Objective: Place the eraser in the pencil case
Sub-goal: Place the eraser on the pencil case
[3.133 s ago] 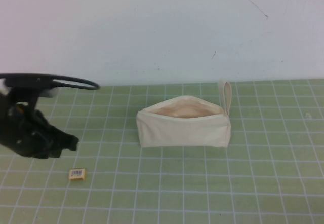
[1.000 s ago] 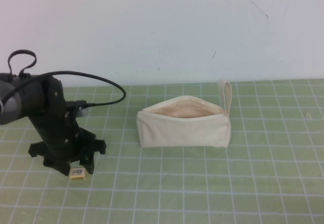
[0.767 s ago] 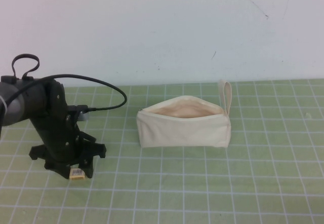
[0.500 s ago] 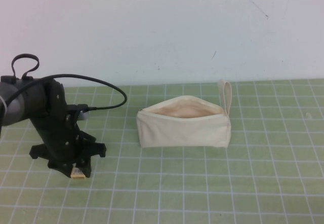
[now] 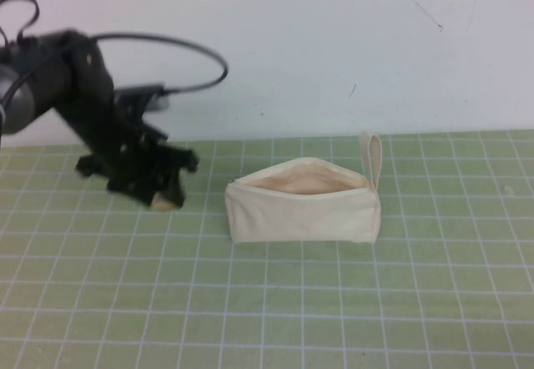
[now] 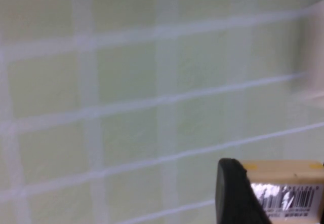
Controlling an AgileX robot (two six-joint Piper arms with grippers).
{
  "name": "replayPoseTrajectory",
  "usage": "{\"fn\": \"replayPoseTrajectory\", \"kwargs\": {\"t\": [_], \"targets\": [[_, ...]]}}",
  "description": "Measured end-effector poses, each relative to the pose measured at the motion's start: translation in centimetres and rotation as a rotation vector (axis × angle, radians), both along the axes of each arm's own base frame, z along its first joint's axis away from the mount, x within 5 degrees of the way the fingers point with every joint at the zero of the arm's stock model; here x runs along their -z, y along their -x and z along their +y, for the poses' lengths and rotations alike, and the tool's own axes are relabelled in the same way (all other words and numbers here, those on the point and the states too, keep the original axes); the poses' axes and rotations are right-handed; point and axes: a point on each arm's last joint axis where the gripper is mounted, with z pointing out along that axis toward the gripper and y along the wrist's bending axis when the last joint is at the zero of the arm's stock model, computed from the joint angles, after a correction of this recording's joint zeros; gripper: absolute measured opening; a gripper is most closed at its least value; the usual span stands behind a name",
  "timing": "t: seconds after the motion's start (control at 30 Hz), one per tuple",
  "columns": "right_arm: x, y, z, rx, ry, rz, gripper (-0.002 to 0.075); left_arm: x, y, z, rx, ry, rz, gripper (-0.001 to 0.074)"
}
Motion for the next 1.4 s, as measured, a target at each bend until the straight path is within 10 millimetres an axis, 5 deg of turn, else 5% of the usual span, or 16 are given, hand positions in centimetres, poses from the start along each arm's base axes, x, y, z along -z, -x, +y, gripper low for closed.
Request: {"fn": "replayPoseTrajectory", "kwargs": {"t": [0.27,0.5,0.77,0.97,1.07,1.23,1.4], "targets": [[0.0,0.0,0.0,0.0,0.0,0.0,-0.0001,-6.7,-0.4,-8.1,0.222,0.147,-0.304,0.0286],[0.0,0.0,0.0,0.0,0.0,0.0,-0.0001,-6.6,0.8,-13.0,0.333,0.113,-0.401,0.0286],[0.0,0.0,0.0,0.0,0.0,0.0,-0.0001,-3.5,-0.1,-13.7,0.343,0.073,-0.35,0.0294],[0.0,0.0,0.0,0.0,0.0,0.0,-0.0001,-3.2,-0.1,-13.9,0.35,0.084,-0.325,0.0486],[0.0,0.0,0.0,0.0,0.0,0.0,-0.0001,-4.1,-0.1,-14.0,0.357,0.091,-0.326,0.0501],[0.0,0.0,0.0,0.0,0.0,0.0,-0.0001,-5.9,0.3,-14.0,0.391,0.088,-0.3,0.042],[0.0,0.0,0.0,0.0,0.0,0.0,-0.0001,-8.4,0.8,-13.6,0.424,0.065,-0.299,0.0206]]}}
